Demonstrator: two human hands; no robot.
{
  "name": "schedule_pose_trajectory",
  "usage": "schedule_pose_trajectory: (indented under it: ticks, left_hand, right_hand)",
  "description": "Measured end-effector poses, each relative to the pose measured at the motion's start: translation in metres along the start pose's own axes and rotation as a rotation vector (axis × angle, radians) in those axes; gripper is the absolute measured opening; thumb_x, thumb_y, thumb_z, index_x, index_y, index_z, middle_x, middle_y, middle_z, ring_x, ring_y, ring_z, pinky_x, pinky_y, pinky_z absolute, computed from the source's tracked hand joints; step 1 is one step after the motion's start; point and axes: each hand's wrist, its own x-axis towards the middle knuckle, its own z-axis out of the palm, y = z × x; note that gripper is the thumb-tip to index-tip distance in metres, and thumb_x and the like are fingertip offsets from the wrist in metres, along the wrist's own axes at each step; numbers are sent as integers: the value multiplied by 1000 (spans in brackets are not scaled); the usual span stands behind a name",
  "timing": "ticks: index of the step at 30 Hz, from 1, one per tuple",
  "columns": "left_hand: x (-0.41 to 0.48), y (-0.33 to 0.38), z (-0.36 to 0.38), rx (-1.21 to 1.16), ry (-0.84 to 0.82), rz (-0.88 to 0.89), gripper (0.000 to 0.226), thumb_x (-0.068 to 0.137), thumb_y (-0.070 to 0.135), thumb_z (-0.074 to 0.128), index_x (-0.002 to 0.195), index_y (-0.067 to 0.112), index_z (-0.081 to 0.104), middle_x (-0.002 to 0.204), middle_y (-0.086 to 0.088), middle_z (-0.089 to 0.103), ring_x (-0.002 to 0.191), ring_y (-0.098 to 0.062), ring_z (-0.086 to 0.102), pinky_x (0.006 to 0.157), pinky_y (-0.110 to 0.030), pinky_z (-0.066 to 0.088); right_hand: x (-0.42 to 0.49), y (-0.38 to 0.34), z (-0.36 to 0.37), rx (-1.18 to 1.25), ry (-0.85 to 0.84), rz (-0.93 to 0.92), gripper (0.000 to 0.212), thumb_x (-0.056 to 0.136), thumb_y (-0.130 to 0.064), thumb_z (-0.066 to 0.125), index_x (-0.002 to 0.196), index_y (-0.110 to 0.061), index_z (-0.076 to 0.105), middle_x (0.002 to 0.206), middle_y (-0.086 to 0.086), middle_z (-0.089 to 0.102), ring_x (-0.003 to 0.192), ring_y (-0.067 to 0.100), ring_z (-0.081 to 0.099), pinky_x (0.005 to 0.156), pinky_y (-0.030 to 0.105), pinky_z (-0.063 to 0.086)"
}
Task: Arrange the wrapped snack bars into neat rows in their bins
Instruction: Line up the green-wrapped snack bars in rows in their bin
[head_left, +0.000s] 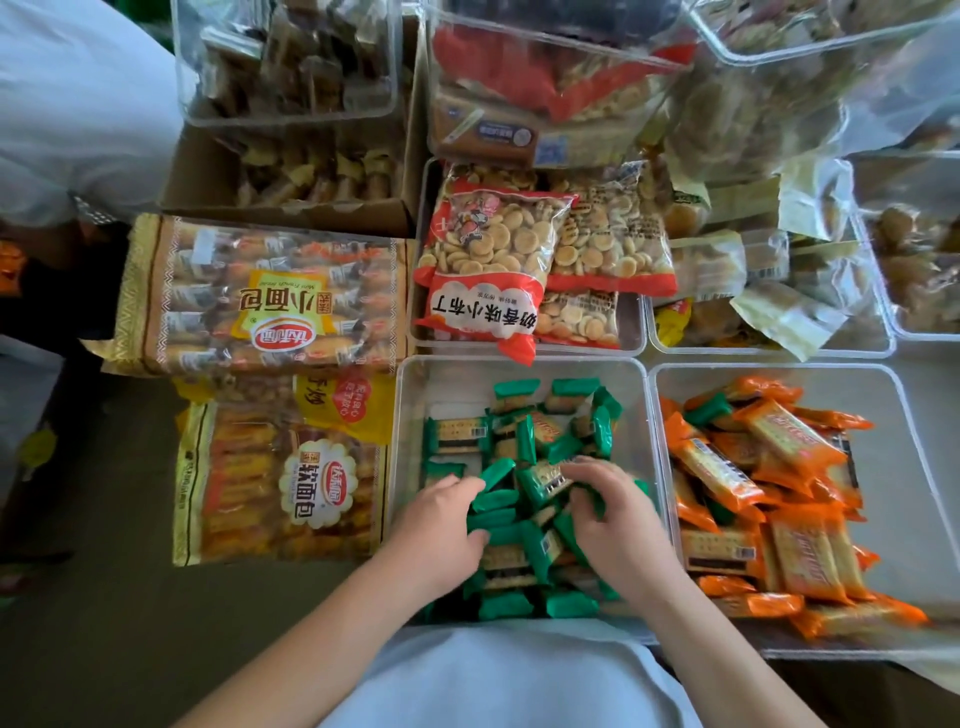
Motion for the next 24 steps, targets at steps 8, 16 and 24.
schedule_pose_trajectory:
  ticks: [8,16,24]
  left_hand:
    - [11,9,14,-41,131,108,57,100,32,66,153,30,45,160,11,33,148,-16,35,119,-38,37]
    - [46,44,15,222,113,332,72,100,32,65,162,36,28,174,3,7,161,-22,3,130,-44,8]
    - [91,68,10,613,-77,114,90,85,67,70,159,37,29,167,-4,27,143,-39,41,110,-54,43]
  right_hand:
    - [-31,3,-13,-18,10,129,40,102,-13,54,140,-23,58,160,-2,40,149,14,34,108,19,29]
    - [-24,14,-21,242,-143,200,47,102,-24,62,147,-31,49,145,-11,52,136,7,49,111,32,49]
    - [-31,4,0,-13,-13,100,71,104,-44,55,163,-21,24,172,-3,12,159,13,7,125,30,15]
